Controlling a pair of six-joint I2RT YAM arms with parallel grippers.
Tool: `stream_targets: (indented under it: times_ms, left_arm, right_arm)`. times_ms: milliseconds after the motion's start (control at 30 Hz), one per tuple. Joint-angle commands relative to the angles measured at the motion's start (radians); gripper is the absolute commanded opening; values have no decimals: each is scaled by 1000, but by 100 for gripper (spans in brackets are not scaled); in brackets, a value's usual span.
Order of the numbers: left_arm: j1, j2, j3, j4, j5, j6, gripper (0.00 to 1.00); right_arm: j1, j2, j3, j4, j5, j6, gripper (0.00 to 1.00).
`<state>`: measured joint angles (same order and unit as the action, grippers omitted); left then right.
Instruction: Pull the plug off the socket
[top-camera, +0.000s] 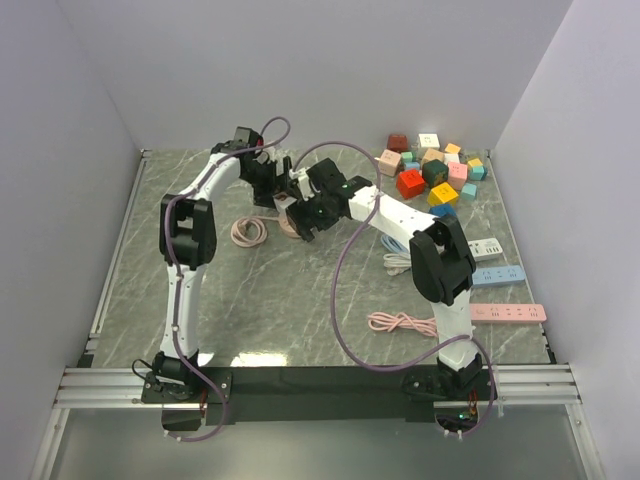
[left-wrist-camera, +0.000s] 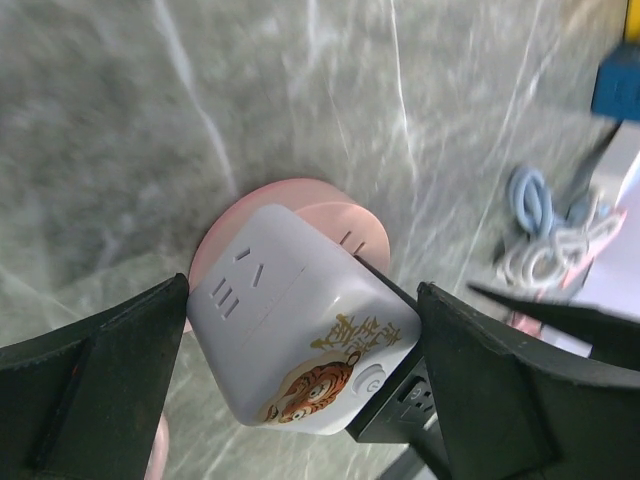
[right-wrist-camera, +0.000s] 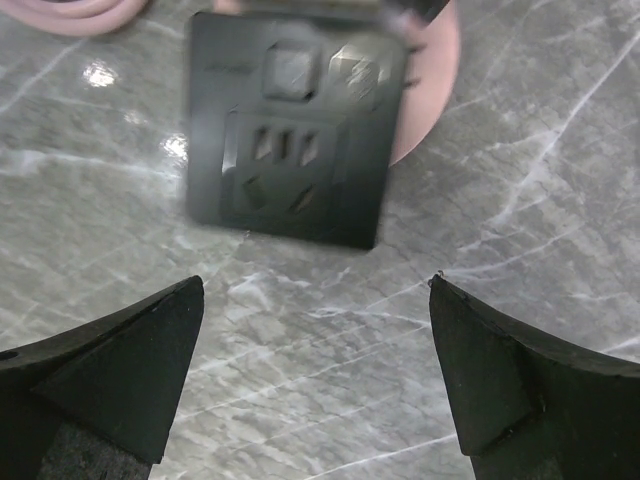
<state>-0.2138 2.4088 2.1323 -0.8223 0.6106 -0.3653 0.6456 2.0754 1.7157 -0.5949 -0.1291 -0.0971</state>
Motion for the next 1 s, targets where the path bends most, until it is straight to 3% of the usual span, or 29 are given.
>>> stream_targets:
  times_ms: [0,300,500,767,867,967]
  left_arm:
    - [-25,1,18,-101,84,92,98]
    - [-44,-114,-163,15,18,14,98]
    - [-48,-129,-184,32,26,3,98]
    - [-48,-151,-195,46,31,-9,98]
    - [-50,-160,-213,52,48,-9,98]
    - [-50,-166,-226,49,43,-1,99]
  right_arm:
    - [9,-55,8,38,26,-23,100]
    - [49,18,114,-37,-119,68,100]
    - [68,64,149,-69,-69,96,100]
    - [68,107,134,-62,114,184,97]
    - [68,115,143,-39,121,209,90]
    - [68,104,147,-19,109,227,77]
